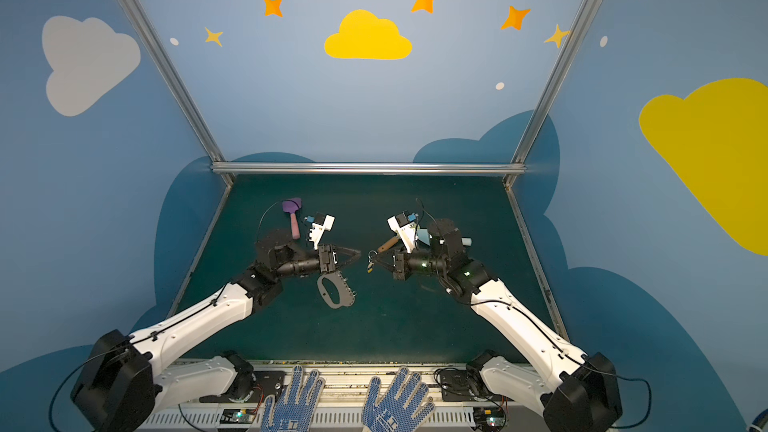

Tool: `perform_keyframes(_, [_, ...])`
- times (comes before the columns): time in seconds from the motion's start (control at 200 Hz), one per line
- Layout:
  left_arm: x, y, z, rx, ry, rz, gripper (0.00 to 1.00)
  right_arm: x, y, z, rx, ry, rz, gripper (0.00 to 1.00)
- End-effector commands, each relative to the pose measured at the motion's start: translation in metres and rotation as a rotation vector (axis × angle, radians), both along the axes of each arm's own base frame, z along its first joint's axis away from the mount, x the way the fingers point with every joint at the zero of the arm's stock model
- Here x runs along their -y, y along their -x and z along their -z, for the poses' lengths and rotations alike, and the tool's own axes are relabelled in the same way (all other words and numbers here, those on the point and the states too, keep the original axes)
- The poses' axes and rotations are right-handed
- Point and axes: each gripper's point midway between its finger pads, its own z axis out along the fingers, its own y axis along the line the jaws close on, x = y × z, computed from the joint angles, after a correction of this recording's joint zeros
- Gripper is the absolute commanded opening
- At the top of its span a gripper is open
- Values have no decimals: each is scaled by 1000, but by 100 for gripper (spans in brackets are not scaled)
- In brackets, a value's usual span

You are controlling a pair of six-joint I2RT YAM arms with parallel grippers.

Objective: Put the keys on the keyring

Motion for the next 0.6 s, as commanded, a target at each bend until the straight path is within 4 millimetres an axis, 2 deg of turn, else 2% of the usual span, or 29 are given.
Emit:
perform_keyframes(0.0, [9, 11, -14, 60, 15, 56, 32, -2, 11, -15, 11, -65, -54, 5])
perform_keyframes(0.185, [16, 13, -16, 66, 13, 74, 24, -4, 16, -16, -6, -87, -83, 5])
perform_keyframes(0.426, [17, 18, -28, 94, 43, 86, 21, -4, 20, -13, -19, -90, -103, 5])
perform_keyframes(0.596, [21, 23, -30, 98, 49, 108, 15, -5, 22, -15, -19, -101, -116, 5])
